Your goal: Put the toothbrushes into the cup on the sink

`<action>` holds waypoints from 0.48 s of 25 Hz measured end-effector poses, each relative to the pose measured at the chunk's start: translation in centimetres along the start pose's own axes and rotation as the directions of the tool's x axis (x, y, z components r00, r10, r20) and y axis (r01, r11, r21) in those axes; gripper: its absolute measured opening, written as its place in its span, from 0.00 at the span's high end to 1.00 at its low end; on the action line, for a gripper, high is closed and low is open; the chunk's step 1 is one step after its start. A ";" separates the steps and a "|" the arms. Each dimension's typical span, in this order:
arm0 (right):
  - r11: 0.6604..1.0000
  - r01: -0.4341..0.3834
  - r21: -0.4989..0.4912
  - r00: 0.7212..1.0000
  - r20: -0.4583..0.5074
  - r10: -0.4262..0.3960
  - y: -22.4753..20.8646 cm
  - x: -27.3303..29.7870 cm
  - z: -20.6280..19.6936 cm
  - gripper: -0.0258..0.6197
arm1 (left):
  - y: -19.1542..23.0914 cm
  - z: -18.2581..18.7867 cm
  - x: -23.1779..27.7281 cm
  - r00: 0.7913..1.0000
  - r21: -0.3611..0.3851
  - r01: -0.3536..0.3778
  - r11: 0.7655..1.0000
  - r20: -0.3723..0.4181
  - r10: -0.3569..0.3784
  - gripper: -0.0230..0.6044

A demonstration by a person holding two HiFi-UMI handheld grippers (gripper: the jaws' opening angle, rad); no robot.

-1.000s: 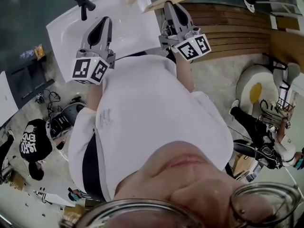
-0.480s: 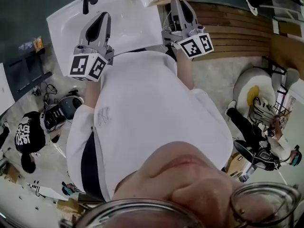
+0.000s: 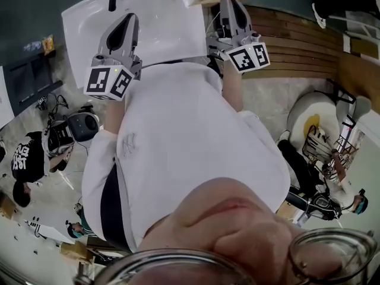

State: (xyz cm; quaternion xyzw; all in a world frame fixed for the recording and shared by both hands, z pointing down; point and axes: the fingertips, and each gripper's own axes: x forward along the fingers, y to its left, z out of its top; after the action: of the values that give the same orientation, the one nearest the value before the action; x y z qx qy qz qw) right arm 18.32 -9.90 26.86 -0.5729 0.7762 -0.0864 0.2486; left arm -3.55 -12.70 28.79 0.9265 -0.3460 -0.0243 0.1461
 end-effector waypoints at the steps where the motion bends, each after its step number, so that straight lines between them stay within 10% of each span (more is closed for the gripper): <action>1: 1.000 0.001 0.000 1.000 0.001 -0.001 -0.1 0.0 0.0 0.94 | 0.0 0.0 0.0 1.000 0.001 -0.001 1.000 0.001 0.001 0.96; 12: 1.000 0.005 -0.023 1.000 0.011 -0.005 -1.1 0.6 0.3 0.94 | 0.2 -0.2 0.1 1.000 -0.004 -0.021 1.000 0.003 0.021 0.96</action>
State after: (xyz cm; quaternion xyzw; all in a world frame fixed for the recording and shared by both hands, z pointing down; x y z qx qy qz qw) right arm 19.28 -10.81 26.85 -0.5780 0.7745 -0.0750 0.2459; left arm -3.56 -12.88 29.08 0.9225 -0.3559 -0.0246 0.1476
